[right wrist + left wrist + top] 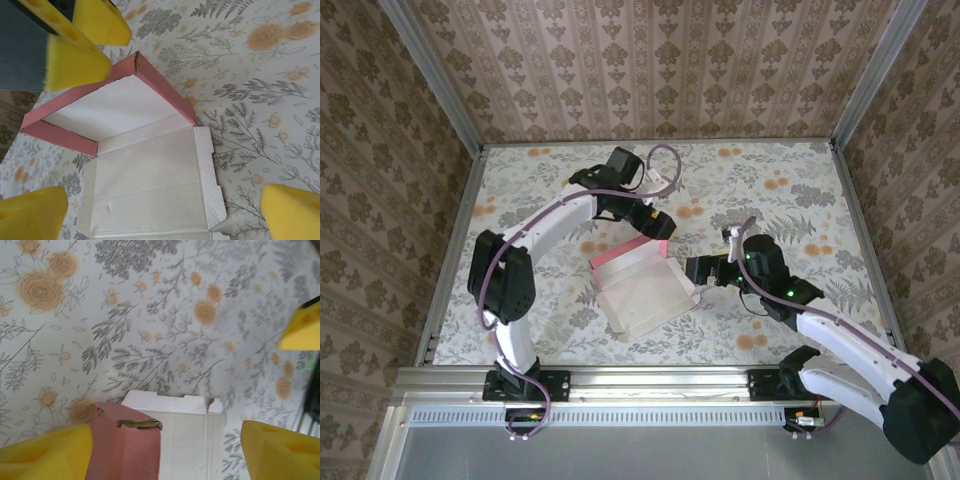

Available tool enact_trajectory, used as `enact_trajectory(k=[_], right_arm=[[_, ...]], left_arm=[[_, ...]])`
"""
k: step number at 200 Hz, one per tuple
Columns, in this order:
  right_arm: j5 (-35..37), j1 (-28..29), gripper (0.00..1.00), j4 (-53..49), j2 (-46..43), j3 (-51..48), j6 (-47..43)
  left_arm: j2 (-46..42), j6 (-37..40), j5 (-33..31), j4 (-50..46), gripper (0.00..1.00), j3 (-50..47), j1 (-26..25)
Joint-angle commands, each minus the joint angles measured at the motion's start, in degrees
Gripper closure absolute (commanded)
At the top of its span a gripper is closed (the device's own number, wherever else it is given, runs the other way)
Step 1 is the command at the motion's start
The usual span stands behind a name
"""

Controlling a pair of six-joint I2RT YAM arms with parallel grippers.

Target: Fold the paper box

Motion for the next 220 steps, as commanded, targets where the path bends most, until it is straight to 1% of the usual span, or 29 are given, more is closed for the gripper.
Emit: enact_trajectory(k=[1,31,49,75,97,110,126,149,165,184,201,220], right_arm=[[-1.90,-1.17,0.00,-5.12,-3.15,-1.58,1.42],[-1.90,-1.88,0.00,-6.20,-5.35,-2.26,1.54],[-1.91,-2.10,0.00,-6.25,-5.58,-2.32,1.55],[-1.99,-2.28,0.00,-5.77,-5.05,-2.15,1.61],[-2.02,-2.46,0.00,-5.63,-4.45,-1.72,1.33],[-2.15,-2.54,0.00,-5.50,-4.13,-1.53,1.20],[-2.16,-2.59,0.00,-5.29,-3.92,-1.48,1.22],[-2.07,-2.63,0.00,-5.10,-4.10,-1.84,1.46],[-2.00,-2.70,0.00,-5.10,-4.32,-2.08,1.51],[-1.90,-2.77,0.01,-5.28,-4.49,-2.32,1.56],[-1.73,-2.81,0.01,-5.36,-4.57,-2.41,1.53],[-1.64,-2.89,0.01,-5.36,-4.54,-2.41,1.45]], left_arm=[[3.17,3.17,-7.62,-8.34,0.23,3.61,-1.47],[6.85,4.77,-11.80,-12.99,0.23,8.22,-3.09],[8.26,4.46,-12.33,-13.69,0.23,9.69,-3.55],[9.87,3.51,-13.24,-14.64,0.27,11.50,-4.37],[11.36,3.05,-13.74,-15.52,0.32,12.79,-4.69],[12.00,2.42,-13.66,-15.64,0.36,13.45,-4.83],[12.53,1.69,-13.73,-15.59,0.38,13.95,-4.97],[13.58,0.68,-14.59,-16.08,0.43,15.08,-5.21],[13.96,0.56,-15.14,-16.19,0.46,15.41,-5.27],[14.22,0.52,-15.08,-16.18,0.52,15.66,-5.23],[14.40,0.56,-14.77,-16.19,0.54,15.85,-5.30],[14.62,0.91,-14.85,-16.33,0.58,15.85,-5.44]])
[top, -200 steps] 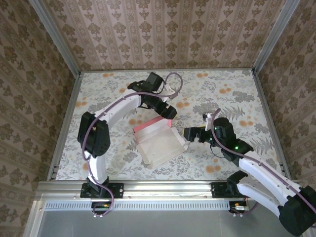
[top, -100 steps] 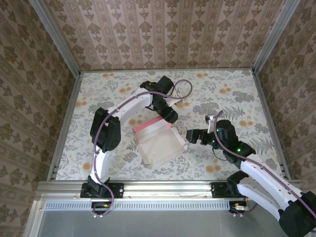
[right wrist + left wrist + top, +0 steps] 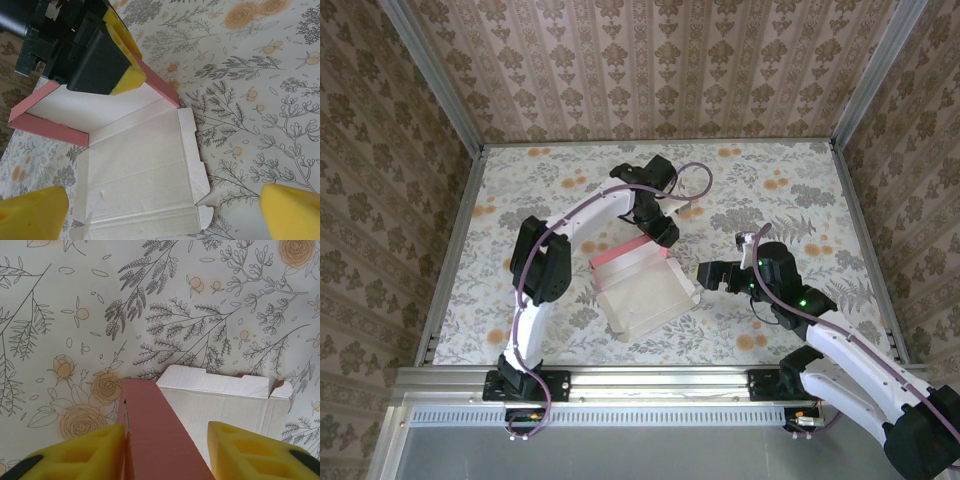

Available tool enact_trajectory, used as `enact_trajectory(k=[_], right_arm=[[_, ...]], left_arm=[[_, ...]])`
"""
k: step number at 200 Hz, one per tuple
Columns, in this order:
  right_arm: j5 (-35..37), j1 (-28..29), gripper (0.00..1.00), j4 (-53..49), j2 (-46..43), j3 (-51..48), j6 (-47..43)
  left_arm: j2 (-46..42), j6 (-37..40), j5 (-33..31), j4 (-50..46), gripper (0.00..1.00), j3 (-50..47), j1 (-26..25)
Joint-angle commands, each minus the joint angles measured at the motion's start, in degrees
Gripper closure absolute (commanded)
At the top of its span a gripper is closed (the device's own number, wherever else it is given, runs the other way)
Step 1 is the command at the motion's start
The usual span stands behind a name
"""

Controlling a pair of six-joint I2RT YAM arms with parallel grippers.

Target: Fold the paper box

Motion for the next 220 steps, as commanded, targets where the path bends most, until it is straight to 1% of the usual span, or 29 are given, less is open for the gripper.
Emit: enact_trajectory(k=[1,33,60,83,125,154,168,194,220], right_arm=[[-0.83,-0.47,0.01,-0.62,-0.59,-0.55,0.19],[-0.74,-0.73,0.01,-0.62,-0.53,-0.68,0.15],[-0.74,-0.77,0.01,-0.59,-0.63,-0.90,0.21],[-0.74,-0.89,0.01,-0.58,-0.54,-0.95,0.32],[-0.30,-1.17,0.01,-3.13,0.05,0.79,1.63],[5.08,-1.09,0.05,-11.49,1.51,5.03,5.58],[6.08,-1.04,0.05,-13.35,2.11,5.73,7.95],[5.95,-1.03,0.08,-13.45,3.14,5.36,11.77],[2.77,-0.36,0.10,-8.67,4.76,3.72,13.77]], left_arm=[[0.81,-0.05,-0.48,-1.72,0.59,1.42,-0.54],[0.74,1.17,-1.06,-1.88,0.65,1.14,-0.74],[0.44,2.06,-1.32,-1.96,0.69,1.03,-0.88],[0.35,2.44,-1.82,-1.96,0.74,0.94,-1.12],[-0.33,1.40,-2.09,-0.65,0.75,-0.73,-0.77],[-2.31,-3.56,0.92,2.78,0.74,-4.03,1.96],[-3.51,-6.79,2.37,4.97,0.72,-6.17,4.00],[-6.50,-13.33,5.85,10.52,0.71,-11.86,8.04],[-10.09,-19.56,10.18,18.14,0.71,-19.15,12.12]])
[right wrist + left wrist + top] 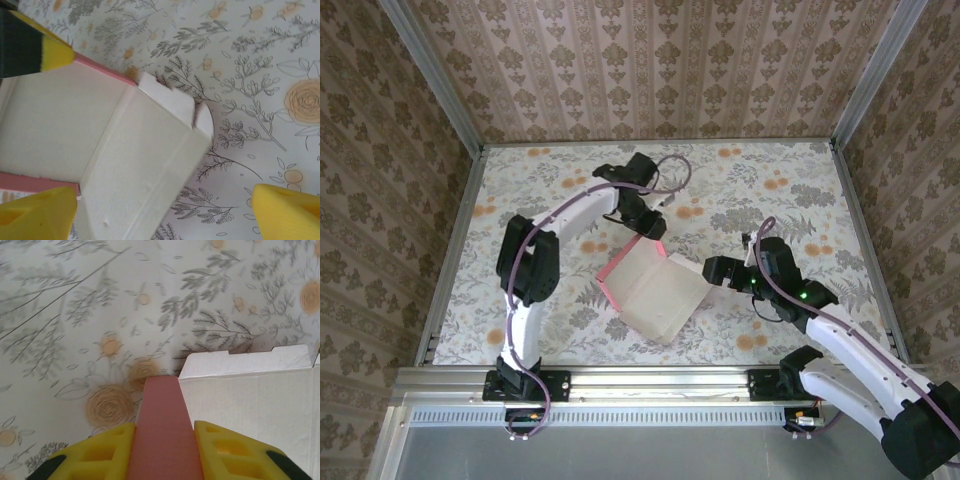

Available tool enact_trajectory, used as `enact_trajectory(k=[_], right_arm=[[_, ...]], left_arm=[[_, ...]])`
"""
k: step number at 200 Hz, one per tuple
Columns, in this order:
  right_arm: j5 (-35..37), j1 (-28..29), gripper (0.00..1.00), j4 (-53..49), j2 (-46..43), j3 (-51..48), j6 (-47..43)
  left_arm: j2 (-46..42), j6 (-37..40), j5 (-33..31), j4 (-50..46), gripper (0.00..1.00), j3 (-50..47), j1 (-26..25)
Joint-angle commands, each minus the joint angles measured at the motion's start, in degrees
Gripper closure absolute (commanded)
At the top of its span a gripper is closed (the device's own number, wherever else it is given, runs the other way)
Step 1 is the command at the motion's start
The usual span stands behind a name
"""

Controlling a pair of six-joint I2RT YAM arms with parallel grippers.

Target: Fold the paper box

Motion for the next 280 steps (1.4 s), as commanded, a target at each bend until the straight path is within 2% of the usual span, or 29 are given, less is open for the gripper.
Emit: enact_trajectory(k=[1,39,79,122,158,190,218,258,280], right_arm=[[-1.42,0.46,0.10,1.71,1.32,-0.55,4.03],[-3.48,3.01,0.13,6.65,7.14,0.15,4.23],[-4.33,6.76,0.24,10.55,13.24,3.01,3.01],[-3.45,8.23,0.50,10.86,16.31,5.60,1.92],[-1.98,8.26,0.77,4.38,17.47,10.16,-2.61],[-0.98,8.09,0.91,-3.68,19.74,16.05,-8.85],[-0.48,8.09,0.97,-11.73,22.95,22.29,-15.59],[0.57,8.02,0.99,-21.69,26.55,29.92,-24.10],[0.13,8.14,1.00,-25.33,28.38,33.82,-28.82]], left_arm=[[-3.39,-8.28,3.56,7.34,0.71,-5.97,3.21],[-7.24,-16.05,7.36,17.48,0.71,-16.03,7.19],[-9.76,-21.14,8.72,24.44,0.70,-23.30,9.80],[-12.16,-26.01,9.66,31.89,0.70,-30.22,10.73],[-14.24,-30.21,12.69,40.70,0.68,-35.82,11.51],[-17.02,-32.26,17.91,50.37,0.61,-40.88,13.15],[-20.37,-26.05,21.38,51.30,0.47,-42.59,15.38],[-25.78,-7.63,23.48,39.37,0.37,-39.92,17.50],[-25.91,-0.93,26.47,33.99,0.33,-36.81,17.07]])
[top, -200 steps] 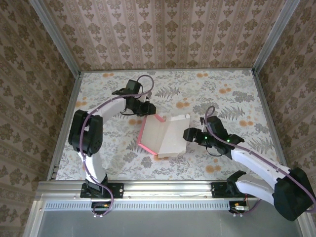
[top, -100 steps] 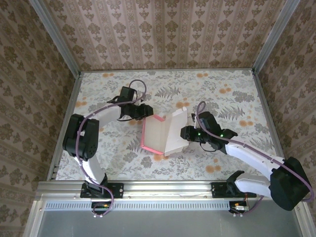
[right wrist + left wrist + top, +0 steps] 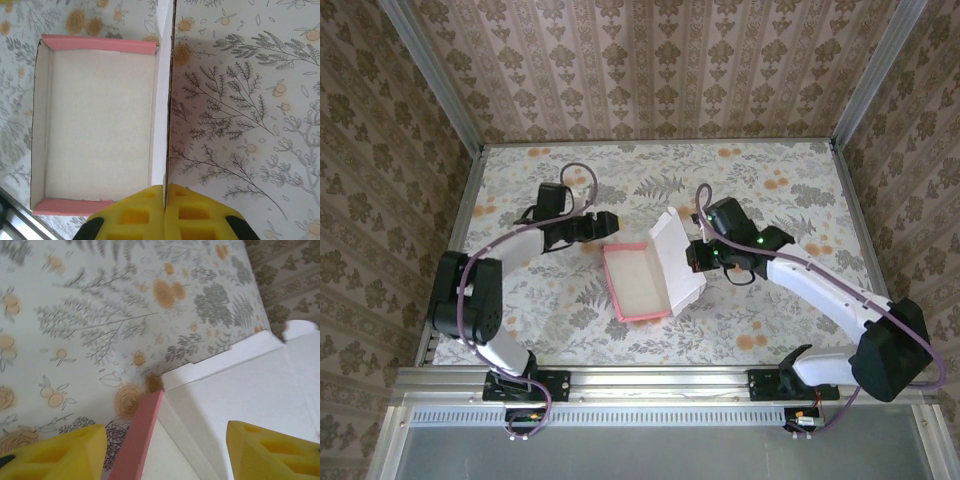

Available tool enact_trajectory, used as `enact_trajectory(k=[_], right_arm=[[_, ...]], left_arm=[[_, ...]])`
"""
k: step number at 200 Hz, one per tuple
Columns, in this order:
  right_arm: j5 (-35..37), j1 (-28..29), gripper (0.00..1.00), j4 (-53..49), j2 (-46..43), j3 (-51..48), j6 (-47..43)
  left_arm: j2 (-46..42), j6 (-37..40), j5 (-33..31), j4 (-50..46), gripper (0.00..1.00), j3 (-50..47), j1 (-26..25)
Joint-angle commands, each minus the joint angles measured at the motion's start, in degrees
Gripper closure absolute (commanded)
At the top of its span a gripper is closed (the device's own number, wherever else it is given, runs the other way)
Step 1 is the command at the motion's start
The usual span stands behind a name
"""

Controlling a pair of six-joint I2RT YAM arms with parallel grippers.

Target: Fold the paper box

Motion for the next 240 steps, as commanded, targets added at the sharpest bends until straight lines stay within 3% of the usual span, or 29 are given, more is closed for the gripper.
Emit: enact_trajectory(k=[1,19,74,136,189,240], right_arm=[[0.96,0.21,1.00,-8.41,1.88,4.60,-8.51],[1.47,0.70,1.00,-10.68,2.90,7.26,-11.98],[3.85,2.15,0.99,-15.30,7.37,12.81,-20.37],[2.20,2.54,0.98,-14.13,8.02,13.70,-23.55],[2.40,3.00,0.98,-12.80,7.98,13.17,-23.79],[2.81,3.15,0.98,-12.42,8.06,12.90,-23.82]], left_arm=[[-0.92,13.04,5.33,-7.83,0.33,3.85,-0.46],[0.37,16.67,7.27,-7.64,0.33,4.82,-1.26],[3.64,32.42,4.77,-13.04,0.35,10.06,-7.12],[7.31,38.09,3.41,-12.16,0.37,13.07,-8.15],[9.65,42.19,6.02,-14.13,0.48,15.97,-8.91],[13.09,44.37,1.56,-17.50,0.53,20.46,-9.61]])
